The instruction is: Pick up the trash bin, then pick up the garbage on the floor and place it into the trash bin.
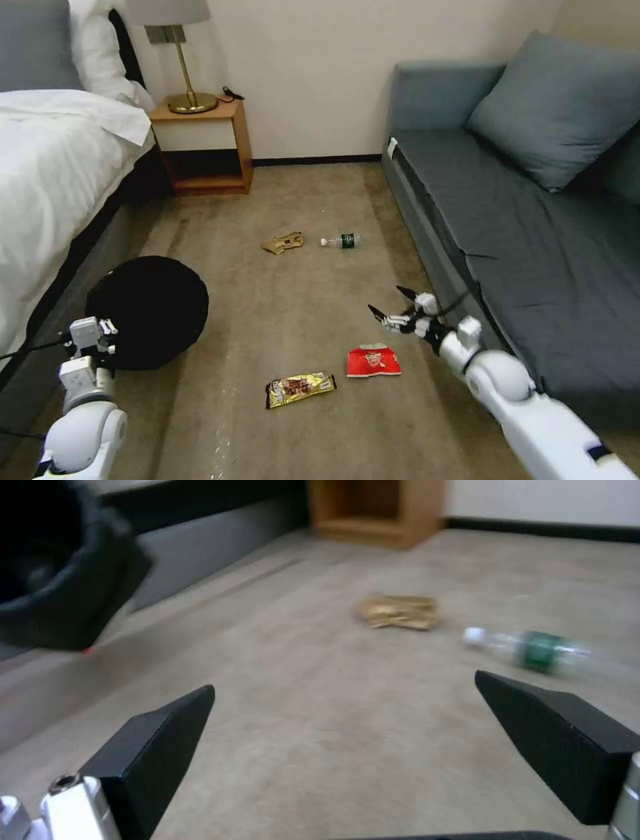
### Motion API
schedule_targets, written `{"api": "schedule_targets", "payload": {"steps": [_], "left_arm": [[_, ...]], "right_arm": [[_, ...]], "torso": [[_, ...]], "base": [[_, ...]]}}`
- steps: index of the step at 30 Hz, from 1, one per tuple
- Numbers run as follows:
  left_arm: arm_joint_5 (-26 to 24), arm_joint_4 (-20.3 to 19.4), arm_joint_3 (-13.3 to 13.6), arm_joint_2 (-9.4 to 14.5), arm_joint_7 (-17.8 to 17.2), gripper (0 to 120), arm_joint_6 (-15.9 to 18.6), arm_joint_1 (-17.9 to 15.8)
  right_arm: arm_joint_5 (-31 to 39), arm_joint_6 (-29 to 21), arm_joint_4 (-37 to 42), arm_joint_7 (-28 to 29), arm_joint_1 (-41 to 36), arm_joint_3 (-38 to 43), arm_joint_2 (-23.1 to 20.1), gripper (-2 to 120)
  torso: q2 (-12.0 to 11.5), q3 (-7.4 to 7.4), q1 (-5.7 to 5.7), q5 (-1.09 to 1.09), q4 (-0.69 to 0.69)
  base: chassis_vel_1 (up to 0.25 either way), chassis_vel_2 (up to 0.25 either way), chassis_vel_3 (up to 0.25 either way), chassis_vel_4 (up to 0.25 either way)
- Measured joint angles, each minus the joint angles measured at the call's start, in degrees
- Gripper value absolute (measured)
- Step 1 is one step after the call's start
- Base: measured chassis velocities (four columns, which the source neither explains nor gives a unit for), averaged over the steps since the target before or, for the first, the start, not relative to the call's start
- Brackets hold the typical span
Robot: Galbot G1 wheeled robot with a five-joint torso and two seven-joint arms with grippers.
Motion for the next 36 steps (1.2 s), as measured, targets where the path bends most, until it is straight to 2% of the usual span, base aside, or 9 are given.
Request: {"api": "schedule_targets", "payload": {"steps": [4,5,10,12,14,16,19,24,36], "left_arm": [[0.3,0.5,0.5,0.2,-0.3,6,0.6,-0.2],[0.3,0.5,0.5,0.2,-0.3,6,0.6,-0.2],[1.1,-0.7,0.6,-1.5,-0.7,6,1.0,0.3],[1.2,-0.8,0.6,-1.7,-0.7,6,1.0,0.4],[1.8,-1.8,0.5,-2.8,-0.9,6,1.1,1.0],[1.8,-2.0,0.4,-3.0,-0.9,6,1.1,1.2],[2.5,-3.7,0.1,-4.0,-0.9,6,0.9,2.8],[2.4,-4.7,-0.7,-3.5,-0.9,6,0.5,4.0],[2.0,-4.1,-0.1,-2.8,-1.0,6,0.4,3.6]], "right_arm": [[-0.4,-3.4,-11.8,-11.7,15.5,-13.4,2.5,100],[-0.4,-3.4,-11.8,-11.7,15.5,-13.4,2.5,100],[-7.9,-3.3,-20.0,-18.2,20.4,-21.4,9.3,100],[-8.6,-3.1,-20.5,-18.5,20.4,-21.7,9.7,100],[-14.0,-1.6,-24.8,-21.0,20.5,-23.0,12.9,100],[-14.4,-1.5,-25.0,-21.1,20.5,-23.1,13.1,100],[-20.3,0.9,-30.7,-22.0,20.3,-23.5,16.5,100],[-25.5,4.0,-35.7,-22.0,18.5,-20.7,20.7,100],[-35.2,9.3,-43.2,-20.5,17.3,-15.4,25.0,100]], "torso": [[0.0,0.0,0.0,-0.01,0.01],[0.0,0.0,0.0,-0.01,0.01],[0.0,0.0,0.0,0.0,0.02],[0.0,0.0,0.0,0.01,0.01],[0.0,0.0,0.0,0.0,-0.01],[0.0,0.0,0.0,0.0,0.0],[0.0,-0.01,0.0,-0.02,0.0],[0.0,-0.01,0.0,-0.01,0.0],[0.0,0.0,0.0,0.0,0.0]], "base": [[0.0,0.0,0.0,0.0],[0.0,0.0,0.0,0.0],[0.0,0.0,0.0,0.0],[0.0,0.0,0.0,0.0],[0.0,0.0,0.0,0.0],[0.0,0.0,0.0,0.0],[0.0,0.0,0.0,0.0],[0.0,0.0,0.0,0.0],[0.0,0.0,0.0,0.0]]}}
